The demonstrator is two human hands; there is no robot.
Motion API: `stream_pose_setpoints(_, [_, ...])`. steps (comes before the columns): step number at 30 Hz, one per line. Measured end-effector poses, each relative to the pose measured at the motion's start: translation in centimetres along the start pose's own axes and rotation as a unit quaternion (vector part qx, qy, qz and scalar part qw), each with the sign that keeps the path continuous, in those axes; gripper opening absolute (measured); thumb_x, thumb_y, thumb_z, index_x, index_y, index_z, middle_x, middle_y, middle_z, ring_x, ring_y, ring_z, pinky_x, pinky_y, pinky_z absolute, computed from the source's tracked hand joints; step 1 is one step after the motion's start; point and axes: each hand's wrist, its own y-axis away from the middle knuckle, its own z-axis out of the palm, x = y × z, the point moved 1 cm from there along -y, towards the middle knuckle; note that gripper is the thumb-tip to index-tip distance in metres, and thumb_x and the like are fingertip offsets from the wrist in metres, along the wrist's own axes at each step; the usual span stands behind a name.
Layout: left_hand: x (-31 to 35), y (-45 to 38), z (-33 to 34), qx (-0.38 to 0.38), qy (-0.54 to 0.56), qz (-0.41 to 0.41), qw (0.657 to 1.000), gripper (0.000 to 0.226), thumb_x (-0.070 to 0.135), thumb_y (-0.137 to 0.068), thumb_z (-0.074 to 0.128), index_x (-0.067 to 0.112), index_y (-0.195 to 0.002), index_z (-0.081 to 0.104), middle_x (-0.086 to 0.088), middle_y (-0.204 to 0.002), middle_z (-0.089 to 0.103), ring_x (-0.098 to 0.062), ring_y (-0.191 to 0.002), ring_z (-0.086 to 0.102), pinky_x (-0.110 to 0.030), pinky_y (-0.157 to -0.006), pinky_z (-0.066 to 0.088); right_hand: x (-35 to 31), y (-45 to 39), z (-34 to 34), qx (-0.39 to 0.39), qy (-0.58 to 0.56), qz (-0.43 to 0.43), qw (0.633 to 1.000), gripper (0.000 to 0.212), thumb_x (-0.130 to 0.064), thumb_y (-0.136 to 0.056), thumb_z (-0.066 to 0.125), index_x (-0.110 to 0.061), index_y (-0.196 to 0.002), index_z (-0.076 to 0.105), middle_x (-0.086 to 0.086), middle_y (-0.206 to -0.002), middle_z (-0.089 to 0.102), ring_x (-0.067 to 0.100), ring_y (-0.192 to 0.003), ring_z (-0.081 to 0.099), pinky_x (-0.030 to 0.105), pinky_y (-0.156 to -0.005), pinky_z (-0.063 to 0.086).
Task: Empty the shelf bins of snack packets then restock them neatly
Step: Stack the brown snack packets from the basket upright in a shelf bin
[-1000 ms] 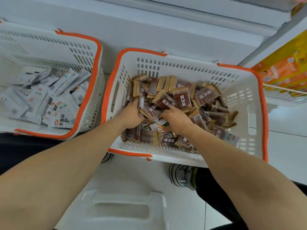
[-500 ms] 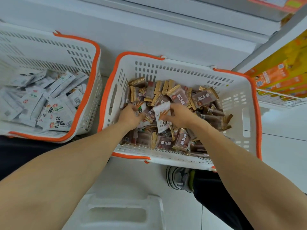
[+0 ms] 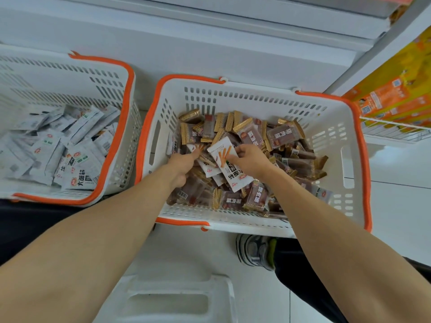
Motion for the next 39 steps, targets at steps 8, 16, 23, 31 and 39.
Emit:
stream_pose_setpoints(8, [0.5,1.0,0.9,-0.034,-0.032,0.038,0.998,0.022,0.017,-0.094,0.067,0.006,-0.114,0.068,-0.016,-0.108,0.074,-0.025,-0.079,0.071,-0.033,-0.065,0.055,-0.6,0.2,1.0,-0.012,-0.069,0.041,0.997,0.037,-0.029,-0.082,0.083,-0.02,-0.108,0.058,-0.001,-0.102,0.074,0.016,-0.084,0.073,0.037,-0.073,0.061])
stream_pose_setpoints(16, [2.1,2.6,0.5,0.013,-0.013,0.134,0.991,0.024,0.032,-0.085,0.071,0.018,-0.096,0.056,-0.016,-0.105,0.071,-0.033,-0.095,0.069,-0.054,-0.088,0.057,-1.9,0.6,2.0,-0.029,-0.065,0.042,0.997,0.031,-0.024,-0.085,0.081,-0.022,-0.099,0.054,-0.002,-0.098,0.073,0.015,-0.081,0.073,0.035,-0.07,0.06])
stream_pose_setpoints(23, [5.2,6.4,-4.5,-0.023,-0.011,0.186,0.982,0.049,0.037,-0.054,0.074,0.009,-0.093,0.063,-0.016,-0.116,0.068,-0.044,-0.108,0.064,-0.063,-0.097,0.049,-5.5,1.4,-0.8,-0.012,-0.214,0.014,0.977,0.025,-0.021,-0.085,0.079,-0.016,-0.106,0.068,0.005,-0.097,0.077,0.022,-0.084,0.074,0.038,-0.074,0.062])
stream_pose_setpoints(31, [8.8,13.4,-9.9,0.05,-0.079,0.298,0.95,0.023,0.034,-0.08,0.081,0.019,-0.095,0.071,-0.006,-0.093,0.077,-0.026,-0.087,0.075,-0.048,-0.083,0.06,-13.9,3.5,2.4,-0.013,-0.362,-0.079,0.929,0.024,-0.018,-0.086,0.08,-0.01,-0.107,0.072,0.01,-0.103,0.077,0.028,-0.095,0.075,0.049,-0.087,0.06])
stream_pose_setpoints(39, [11.4,16.4,-22.1,0.201,-0.123,0.359,0.903,0.048,0.044,-0.079,0.082,0.003,-0.097,0.065,-0.009,-0.094,0.068,-0.025,-0.084,0.065,-0.038,-0.073,0.052,-23.5,6.7,11.2,-0.243,-0.13,-0.181,0.944,0.084,-0.032,-0.09,0.074,-0.031,-0.158,0.025,0.0,-0.151,0.045,0.025,-0.121,0.061,0.041,-0.09,0.059])
